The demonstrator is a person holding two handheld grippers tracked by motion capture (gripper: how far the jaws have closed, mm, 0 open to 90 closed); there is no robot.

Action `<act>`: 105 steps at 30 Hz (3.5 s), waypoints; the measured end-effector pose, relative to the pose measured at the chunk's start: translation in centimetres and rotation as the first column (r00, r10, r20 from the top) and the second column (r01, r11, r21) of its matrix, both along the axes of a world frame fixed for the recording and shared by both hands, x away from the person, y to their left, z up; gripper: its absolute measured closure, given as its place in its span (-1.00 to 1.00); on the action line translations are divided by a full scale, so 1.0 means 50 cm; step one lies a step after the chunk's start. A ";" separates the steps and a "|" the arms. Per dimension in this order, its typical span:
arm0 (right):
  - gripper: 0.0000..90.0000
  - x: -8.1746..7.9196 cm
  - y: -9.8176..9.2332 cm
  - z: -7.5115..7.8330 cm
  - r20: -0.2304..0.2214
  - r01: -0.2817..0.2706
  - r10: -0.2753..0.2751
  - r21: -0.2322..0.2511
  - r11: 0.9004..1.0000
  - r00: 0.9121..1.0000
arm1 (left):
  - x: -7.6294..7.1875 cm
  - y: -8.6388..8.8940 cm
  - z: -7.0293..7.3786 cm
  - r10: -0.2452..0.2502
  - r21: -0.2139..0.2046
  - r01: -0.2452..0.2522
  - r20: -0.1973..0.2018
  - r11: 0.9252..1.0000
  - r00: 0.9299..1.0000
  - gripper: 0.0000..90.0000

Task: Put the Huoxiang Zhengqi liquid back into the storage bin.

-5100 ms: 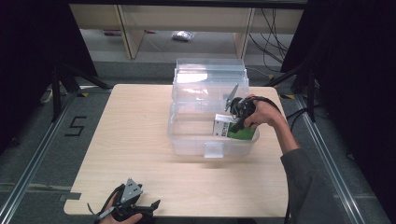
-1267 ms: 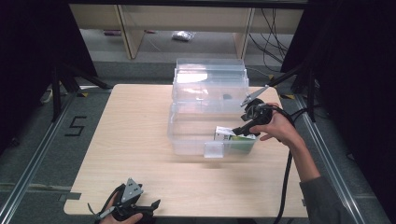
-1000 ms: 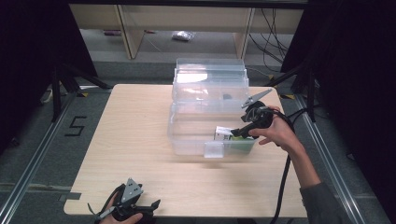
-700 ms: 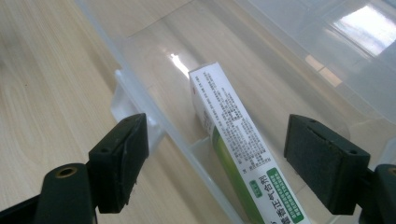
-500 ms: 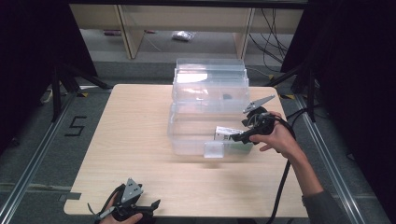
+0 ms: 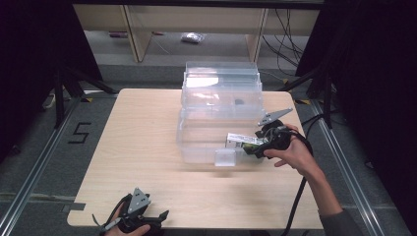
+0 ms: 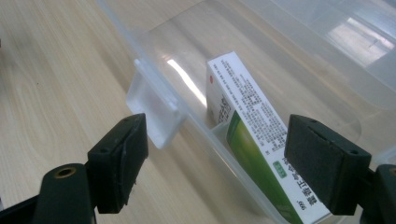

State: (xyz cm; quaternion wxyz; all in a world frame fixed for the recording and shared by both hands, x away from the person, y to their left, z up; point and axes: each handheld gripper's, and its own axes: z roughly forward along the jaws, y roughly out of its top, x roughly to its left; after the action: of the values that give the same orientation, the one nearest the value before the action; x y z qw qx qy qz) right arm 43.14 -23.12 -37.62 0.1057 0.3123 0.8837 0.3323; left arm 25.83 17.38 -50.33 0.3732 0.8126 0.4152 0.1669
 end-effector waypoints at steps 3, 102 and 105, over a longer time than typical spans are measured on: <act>-0.51 -0.012 -0.002 0.000 -0.012 -0.007 0.007 0.007 1.000 1.000 | -0.001 -0.002 0.000 -0.003 -0.013 0.003 -0.002 1.000 1.000 -0.67; -0.61 -0.268 -0.026 -0.219 -0.057 0.063 -0.060 0.040 0.997 0.997 | -0.006 -0.006 0.002 -0.008 -0.015 0.008 0.002 1.000 1.000 -0.67; -0.62 -0.275 -0.027 -0.220 -0.050 0.077 -0.075 0.035 0.996 0.996 | -0.005 -0.006 0.001 -0.011 -0.001 0.011 0.011 1.000 1.000 -0.67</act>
State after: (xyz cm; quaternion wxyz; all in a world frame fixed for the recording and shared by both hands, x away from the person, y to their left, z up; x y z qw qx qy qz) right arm 29.37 -24.47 -48.62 0.0908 0.3556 0.8672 0.3366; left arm 25.56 17.10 -50.28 0.3770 0.8137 0.4089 0.1689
